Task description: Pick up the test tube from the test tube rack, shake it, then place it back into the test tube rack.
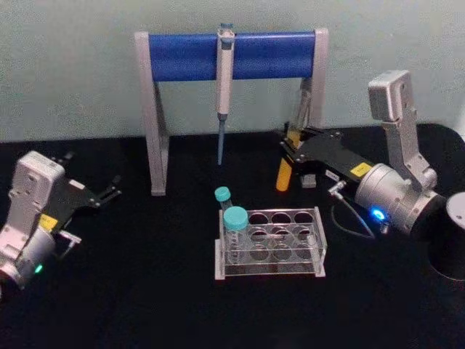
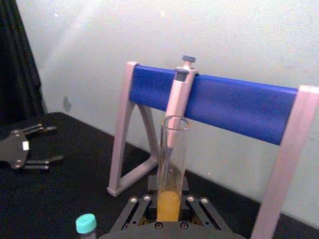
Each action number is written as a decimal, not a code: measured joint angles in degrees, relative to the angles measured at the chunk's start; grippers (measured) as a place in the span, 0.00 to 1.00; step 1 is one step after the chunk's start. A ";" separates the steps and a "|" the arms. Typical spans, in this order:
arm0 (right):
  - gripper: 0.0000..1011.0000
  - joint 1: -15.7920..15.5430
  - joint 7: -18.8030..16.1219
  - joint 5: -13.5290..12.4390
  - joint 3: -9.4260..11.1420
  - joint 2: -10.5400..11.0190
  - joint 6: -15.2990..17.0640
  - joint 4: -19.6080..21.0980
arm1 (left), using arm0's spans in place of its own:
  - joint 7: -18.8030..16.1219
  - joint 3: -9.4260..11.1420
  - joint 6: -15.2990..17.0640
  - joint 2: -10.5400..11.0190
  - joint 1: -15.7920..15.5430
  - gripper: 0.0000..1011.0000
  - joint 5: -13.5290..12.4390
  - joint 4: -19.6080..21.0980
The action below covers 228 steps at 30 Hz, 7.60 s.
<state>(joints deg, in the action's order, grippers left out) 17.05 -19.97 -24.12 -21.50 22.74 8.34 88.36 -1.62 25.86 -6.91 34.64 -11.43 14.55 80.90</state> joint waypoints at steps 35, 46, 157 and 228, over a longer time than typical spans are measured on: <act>0.23 -1.13 -0.44 0.74 1.38 -0.11 0.35 0.79 | 0.00 0.00 0.00 0.00 0.00 0.99 0.00 0.00; 0.23 -1.20 -0.58 0.80 1.38 -0.04 0.39 0.90 | 0.00 0.00 0.00 0.00 0.00 0.99 0.00 0.00; 0.23 -7.58 -0.47 2.58 1.54 2.03 2.59 0.58 | 0.00 0.00 0.00 0.00 0.00 0.99 0.00 0.00; 0.99 -15.33 1.47 1.35 6.37 4.89 0.69 6.69 | 0.00 0.00 0.00 0.00 0.00 0.99 0.00 0.00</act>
<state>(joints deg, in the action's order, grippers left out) 1.72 -18.50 -22.77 -15.13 27.63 9.03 95.05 -1.62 25.86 -6.91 34.64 -11.43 14.55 80.90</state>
